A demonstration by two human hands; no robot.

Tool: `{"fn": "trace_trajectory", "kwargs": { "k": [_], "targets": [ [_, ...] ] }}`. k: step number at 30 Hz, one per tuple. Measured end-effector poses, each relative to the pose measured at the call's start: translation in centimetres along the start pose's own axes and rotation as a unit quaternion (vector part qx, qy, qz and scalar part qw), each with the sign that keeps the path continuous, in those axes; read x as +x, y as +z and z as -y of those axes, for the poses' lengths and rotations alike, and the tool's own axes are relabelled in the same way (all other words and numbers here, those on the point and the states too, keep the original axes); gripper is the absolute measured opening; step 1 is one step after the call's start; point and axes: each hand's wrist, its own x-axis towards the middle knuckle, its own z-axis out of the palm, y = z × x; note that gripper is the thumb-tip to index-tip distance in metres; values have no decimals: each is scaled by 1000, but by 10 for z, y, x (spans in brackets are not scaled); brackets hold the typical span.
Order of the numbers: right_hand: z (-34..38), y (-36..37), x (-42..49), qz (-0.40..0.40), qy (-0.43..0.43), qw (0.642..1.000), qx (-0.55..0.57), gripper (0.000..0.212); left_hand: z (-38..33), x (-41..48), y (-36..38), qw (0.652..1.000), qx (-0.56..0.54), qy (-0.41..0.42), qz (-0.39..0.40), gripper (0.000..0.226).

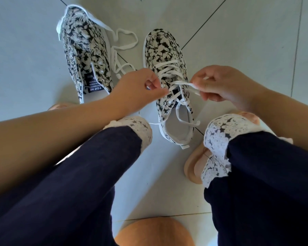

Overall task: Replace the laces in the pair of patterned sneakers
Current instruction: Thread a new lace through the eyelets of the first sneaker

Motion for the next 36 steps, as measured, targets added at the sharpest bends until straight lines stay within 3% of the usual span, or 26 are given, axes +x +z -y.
{"fn": "trace_trajectory", "kwargs": {
  "k": [3,5,7,11,15,17,20,22,25,27,30,34,36],
  "targets": [
    [6,11,6,-56,-50,992,-101,14,-6,1,1,1000,21,3,4,33],
    [9,13,9,-76,-57,993,-72,14,-8,4,3,998,67,14,6,29],
    [11,10,7,-60,-51,996,29,16,-10,4,2,997,80,20,3,20],
    [4,-6,9,-48,-25,945,323,17,-5,-2,-8,995,-92,-34,-30,5],
    [-7,0,10,-13,20,947,319,34,6,-10,-13,974,-212,-86,6,6],
    [-8,1,10,-34,29,946,322,38,7,-10,-11,961,-253,-110,16,11],
    [-7,-2,12,-99,45,937,331,28,6,-7,-11,945,-293,-143,4,12],
    [-9,-2,12,-126,79,946,288,23,8,-5,-10,948,-276,-157,-12,13],
    [-9,7,8,-149,88,976,131,10,9,-8,-2,989,-97,-109,-31,8],
    [-7,15,3,-198,16,980,29,14,5,-14,3,995,-28,-54,-84,25],
    [0,25,-5,-297,-87,951,-26,29,-1,-18,5,984,55,64,-156,40],
    [5,41,-10,-177,-130,967,-133,28,-7,-16,14,982,117,119,-87,44],
    [1,48,-8,-163,-140,955,-207,30,-7,-13,18,982,135,117,-60,45]
  ]
}}
